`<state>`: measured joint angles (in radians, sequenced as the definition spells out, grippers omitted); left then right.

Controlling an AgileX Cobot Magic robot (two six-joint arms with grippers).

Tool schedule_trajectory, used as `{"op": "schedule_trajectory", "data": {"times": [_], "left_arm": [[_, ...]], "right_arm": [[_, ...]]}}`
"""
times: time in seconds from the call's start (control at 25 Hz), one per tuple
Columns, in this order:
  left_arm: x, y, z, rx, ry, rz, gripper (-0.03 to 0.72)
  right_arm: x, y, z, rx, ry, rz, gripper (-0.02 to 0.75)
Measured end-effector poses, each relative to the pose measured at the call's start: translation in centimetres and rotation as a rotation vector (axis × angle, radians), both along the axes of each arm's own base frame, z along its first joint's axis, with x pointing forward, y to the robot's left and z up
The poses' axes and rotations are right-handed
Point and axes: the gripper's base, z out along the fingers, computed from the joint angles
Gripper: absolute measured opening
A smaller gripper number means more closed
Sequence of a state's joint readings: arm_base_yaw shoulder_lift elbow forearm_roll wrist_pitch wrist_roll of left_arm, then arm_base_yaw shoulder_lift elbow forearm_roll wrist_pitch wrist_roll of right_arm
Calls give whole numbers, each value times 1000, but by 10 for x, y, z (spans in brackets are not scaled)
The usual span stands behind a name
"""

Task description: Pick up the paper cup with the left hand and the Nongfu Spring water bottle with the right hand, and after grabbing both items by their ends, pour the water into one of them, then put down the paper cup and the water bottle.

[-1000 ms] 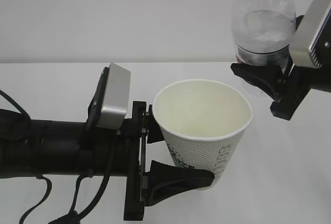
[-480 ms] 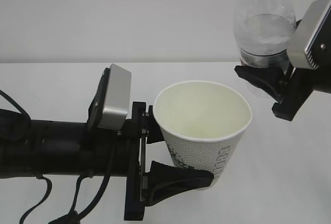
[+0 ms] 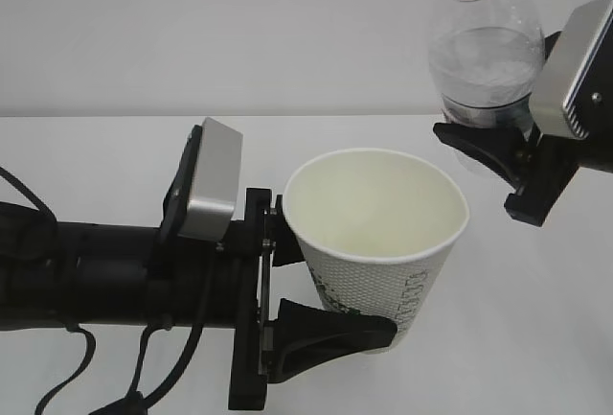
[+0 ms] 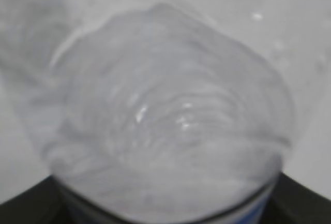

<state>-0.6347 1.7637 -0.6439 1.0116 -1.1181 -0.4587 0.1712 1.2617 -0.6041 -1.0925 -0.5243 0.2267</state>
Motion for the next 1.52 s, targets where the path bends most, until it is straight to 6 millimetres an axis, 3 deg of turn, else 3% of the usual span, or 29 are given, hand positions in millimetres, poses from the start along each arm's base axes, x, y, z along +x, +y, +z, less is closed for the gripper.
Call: {"op": "schedule_trajectory", "data": {"times": [0.8,1.52], "left_arm": [[-1,0,1,-16,-4,-17,533],[0,0,2,-26,2,0,533]], "right_arm": [[1,0,2,-210,-182,66,485],[5,-3,11,-296,-363,44,485]]}}
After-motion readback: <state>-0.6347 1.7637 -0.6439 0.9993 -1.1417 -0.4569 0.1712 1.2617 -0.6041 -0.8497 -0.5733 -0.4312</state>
